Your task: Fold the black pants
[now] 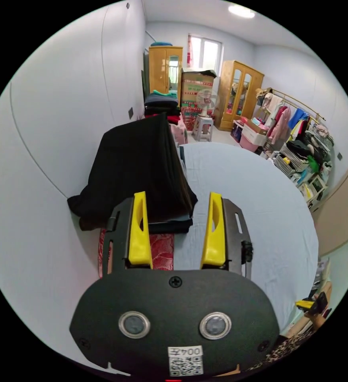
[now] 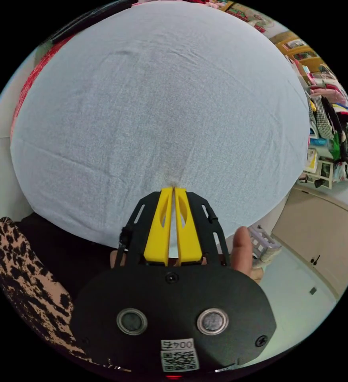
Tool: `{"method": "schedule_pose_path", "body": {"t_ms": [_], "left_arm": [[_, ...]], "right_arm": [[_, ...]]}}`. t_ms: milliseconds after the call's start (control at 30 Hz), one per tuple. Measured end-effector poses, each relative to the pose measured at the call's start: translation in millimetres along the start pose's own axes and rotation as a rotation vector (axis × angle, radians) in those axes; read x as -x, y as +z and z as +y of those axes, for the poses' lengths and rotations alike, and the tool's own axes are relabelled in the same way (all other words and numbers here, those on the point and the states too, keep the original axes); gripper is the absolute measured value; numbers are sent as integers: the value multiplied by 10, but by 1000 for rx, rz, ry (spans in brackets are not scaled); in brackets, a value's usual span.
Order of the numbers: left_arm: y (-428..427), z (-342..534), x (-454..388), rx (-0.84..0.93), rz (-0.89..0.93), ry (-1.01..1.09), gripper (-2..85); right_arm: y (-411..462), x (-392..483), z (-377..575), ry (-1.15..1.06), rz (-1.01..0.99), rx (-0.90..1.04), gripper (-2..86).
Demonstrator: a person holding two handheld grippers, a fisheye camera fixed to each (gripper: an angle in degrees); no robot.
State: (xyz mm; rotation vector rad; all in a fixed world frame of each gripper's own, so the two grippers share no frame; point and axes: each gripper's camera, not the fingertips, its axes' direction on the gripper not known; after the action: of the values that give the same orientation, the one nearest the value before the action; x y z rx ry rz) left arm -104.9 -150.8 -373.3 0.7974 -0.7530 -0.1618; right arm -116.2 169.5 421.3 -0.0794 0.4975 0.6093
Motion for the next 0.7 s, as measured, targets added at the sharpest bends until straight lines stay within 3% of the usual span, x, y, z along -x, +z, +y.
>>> {"method": "schedule_pose_path", "body": {"t_ms": [100, 200, 300, 400, 533, 600, 700], "left_arm": [[284, -286, 202, 93, 43, -71, 167], [574, -464, 402, 264, 150, -117, 84], [203, -539, 668, 80, 203, -218, 51], [-448, -734, 635, -100, 219, -80, 42], [-1687, -866, 254, -336, 427, 197, 41], [-2184, -829, -76, -370, 509, 341, 44], [-2534, -663, -675, -286, 550, 417, 54]], "right_arm": [[-56, -61, 55, 30, -51, -1, -3], [-99, -70, 117, 28, -66, -8, -4], [-133, -43, 178, 18, -55, -19, -4], [-156, -29, 258, 15, -53, -45, -4], [-168, -61, 374, 19, -84, -78, -4], [-168, -102, 404, 22, -112, -81, -4], [-155, -216, 432, 33, -191, -73, -4]]}}
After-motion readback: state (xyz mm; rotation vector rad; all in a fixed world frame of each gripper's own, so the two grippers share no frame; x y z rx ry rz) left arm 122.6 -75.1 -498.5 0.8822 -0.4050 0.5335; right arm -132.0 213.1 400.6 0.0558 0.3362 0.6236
